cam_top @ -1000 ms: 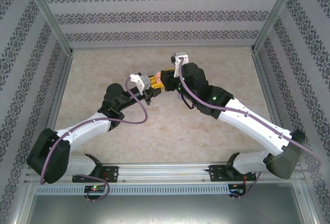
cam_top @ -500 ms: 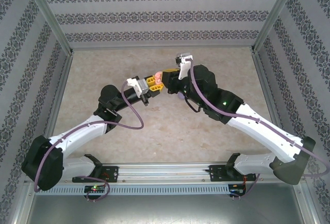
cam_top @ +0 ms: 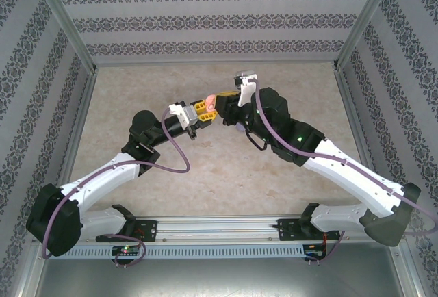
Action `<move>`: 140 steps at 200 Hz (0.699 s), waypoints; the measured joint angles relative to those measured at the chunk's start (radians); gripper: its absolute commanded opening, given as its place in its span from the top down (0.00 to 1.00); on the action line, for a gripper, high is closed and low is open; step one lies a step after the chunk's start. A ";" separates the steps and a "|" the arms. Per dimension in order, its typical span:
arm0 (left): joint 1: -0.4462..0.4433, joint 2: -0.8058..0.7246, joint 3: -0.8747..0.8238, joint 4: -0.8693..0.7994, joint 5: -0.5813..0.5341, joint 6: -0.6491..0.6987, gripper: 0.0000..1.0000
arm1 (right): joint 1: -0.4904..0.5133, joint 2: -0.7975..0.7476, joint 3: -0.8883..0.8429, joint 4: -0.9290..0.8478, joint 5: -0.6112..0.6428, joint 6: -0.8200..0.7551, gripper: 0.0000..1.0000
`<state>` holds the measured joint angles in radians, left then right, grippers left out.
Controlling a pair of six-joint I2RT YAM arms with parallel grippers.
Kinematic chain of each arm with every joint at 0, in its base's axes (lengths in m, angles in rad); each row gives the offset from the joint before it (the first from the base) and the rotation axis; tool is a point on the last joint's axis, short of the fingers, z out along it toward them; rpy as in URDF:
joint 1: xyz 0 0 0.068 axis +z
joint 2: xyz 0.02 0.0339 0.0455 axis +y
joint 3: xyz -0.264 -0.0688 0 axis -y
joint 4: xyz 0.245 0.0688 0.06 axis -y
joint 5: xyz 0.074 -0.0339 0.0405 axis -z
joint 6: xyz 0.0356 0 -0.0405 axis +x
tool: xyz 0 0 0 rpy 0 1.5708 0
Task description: Insert the wireless bluetooth earbuds into the charging case
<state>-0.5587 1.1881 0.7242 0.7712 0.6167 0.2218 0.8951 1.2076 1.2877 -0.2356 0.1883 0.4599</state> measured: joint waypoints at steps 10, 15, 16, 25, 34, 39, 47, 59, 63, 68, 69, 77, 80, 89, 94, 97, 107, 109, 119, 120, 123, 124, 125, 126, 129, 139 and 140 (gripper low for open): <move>0.000 0.000 0.000 -0.005 -0.003 0.000 1.00 | 0.006 0.000 -0.008 0.008 0.013 -0.003 0.82; 0.000 0.000 0.000 -0.007 -0.005 -0.001 1.00 | 0.008 0.000 -0.012 0.013 0.019 -0.004 0.82; 0.000 0.000 0.000 -0.007 -0.006 -0.001 1.00 | 0.009 0.000 -0.014 0.016 0.023 -0.005 0.82; -0.002 0.000 0.000 -0.010 -0.010 -0.002 1.00 | 0.016 0.000 -0.022 0.029 0.036 -0.010 0.82; -0.003 0.000 0.000 -0.010 -0.016 -0.007 1.00 | 0.021 0.000 -0.031 0.042 0.053 -0.016 0.82; -0.003 0.000 0.000 -0.011 -0.018 -0.010 1.00 | 0.025 0.000 -0.036 0.051 0.061 -0.018 0.82; -0.003 0.000 0.000 -0.011 -0.020 -0.013 1.00 | 0.027 0.000 -0.041 0.062 0.071 -0.020 0.82; -0.004 0.000 0.000 -0.012 -0.026 -0.019 1.00 | 0.032 0.000 -0.048 0.074 0.081 -0.022 0.82; -0.004 0.000 0.000 -0.012 -0.027 -0.020 1.00 | 0.033 0.000 -0.050 0.077 0.084 -0.023 0.82; -0.005 0.000 0.000 -0.013 -0.029 -0.021 1.00 | 0.035 0.000 -0.052 0.082 0.087 -0.023 0.82; -0.005 0.000 0.000 -0.013 -0.030 -0.021 1.00 | 0.035 0.000 -0.052 0.082 0.088 -0.024 0.82; -0.005 0.000 0.000 -0.013 -0.032 -0.021 1.00 | 0.037 0.002 -0.053 0.085 0.093 -0.026 0.82; -0.005 0.000 0.000 -0.013 -0.034 -0.021 1.00 | 0.037 0.002 -0.053 0.088 0.094 -0.027 0.82; -0.007 0.000 0.000 -0.013 -0.041 -0.024 1.00 | 0.039 0.006 -0.053 0.092 0.098 -0.033 0.82; -0.008 0.000 0.000 -0.013 -0.046 -0.027 1.00 | 0.039 0.009 -0.053 0.094 0.100 -0.035 0.82; -0.009 0.000 0.000 -0.014 -0.049 -0.028 1.00 | 0.039 0.011 -0.053 0.095 0.102 -0.039 0.82; -0.010 0.000 0.000 -0.018 -0.055 -0.031 1.00 | 0.039 0.018 -0.053 0.097 0.107 -0.043 0.83; -0.010 0.000 0.000 -0.018 -0.058 -0.032 1.00 | 0.039 0.019 -0.052 0.097 0.108 -0.045 0.83; -0.011 0.000 0.000 -0.022 -0.068 -0.035 1.00 | 0.039 0.027 -0.048 0.098 0.112 -0.047 0.83; -0.011 0.000 0.000 -0.023 -0.069 -0.035 1.00 | 0.039 0.028 -0.047 0.098 0.113 -0.048 0.83; -0.011 0.000 0.000 -0.024 -0.072 -0.035 1.00 | 0.039 0.030 -0.046 0.098 0.114 -0.048 0.83; -0.011 0.000 0.000 -0.024 -0.073 -0.036 1.00 | 0.039 0.031 -0.046 0.098 0.115 -0.048 0.83; -0.011 0.000 0.000 -0.024 -0.073 -0.036 1.00 | 0.039 0.032 -0.045 0.098 0.115 -0.048 0.83; -0.011 0.000 0.000 -0.024 -0.075 -0.037 1.00 | 0.039 0.033 -0.045 0.099 0.116 -0.048 0.83; -0.011 0.000 0.000 -0.025 -0.076 -0.038 1.00 | 0.039 0.035 -0.044 0.099 0.118 -0.048 0.83; -0.011 0.000 0.000 -0.030 -0.083 -0.040 1.00 | 0.039 0.039 -0.044 0.099 0.123 -0.048 0.83; -0.011 0.000 0.000 -0.030 -0.083 -0.040 1.00 | 0.039 0.039 -0.044 0.099 0.123 -0.048 0.83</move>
<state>-0.5694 1.1885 0.7242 0.7410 0.5335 0.1818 0.9340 1.2465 1.2438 -0.1364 0.3115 0.4118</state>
